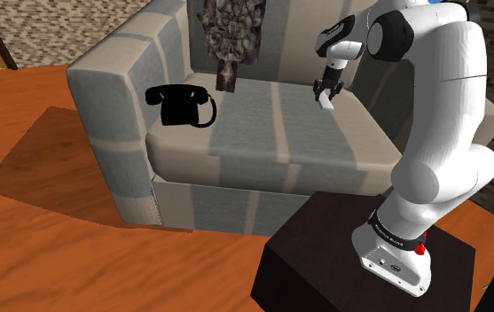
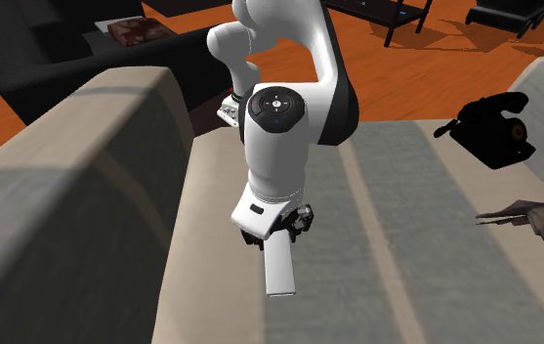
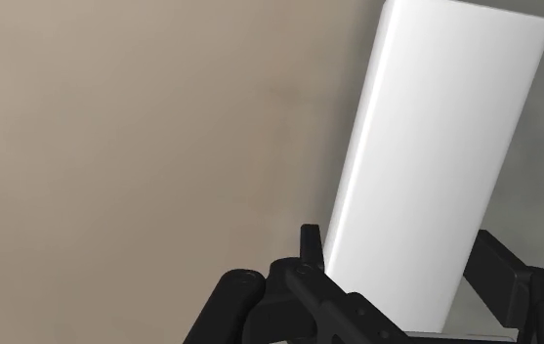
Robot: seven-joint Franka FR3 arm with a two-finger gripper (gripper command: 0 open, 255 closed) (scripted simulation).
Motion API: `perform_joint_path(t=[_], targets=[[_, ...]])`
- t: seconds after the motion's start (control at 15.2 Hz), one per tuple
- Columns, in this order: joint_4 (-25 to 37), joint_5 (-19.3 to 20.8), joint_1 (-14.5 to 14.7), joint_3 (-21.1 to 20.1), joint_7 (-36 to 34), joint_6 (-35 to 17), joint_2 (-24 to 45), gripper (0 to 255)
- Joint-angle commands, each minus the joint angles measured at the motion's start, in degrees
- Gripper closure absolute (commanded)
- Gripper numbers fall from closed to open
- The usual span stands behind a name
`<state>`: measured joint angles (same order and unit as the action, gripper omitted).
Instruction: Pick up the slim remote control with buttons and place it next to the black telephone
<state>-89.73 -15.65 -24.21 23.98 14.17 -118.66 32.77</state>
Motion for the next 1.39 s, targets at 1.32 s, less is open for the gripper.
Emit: perform_joint_path(t=[1.32], targets=[[8.01, 2.43, 0.12, 1.38, -1.77, 12.12, -4.50, 255]])
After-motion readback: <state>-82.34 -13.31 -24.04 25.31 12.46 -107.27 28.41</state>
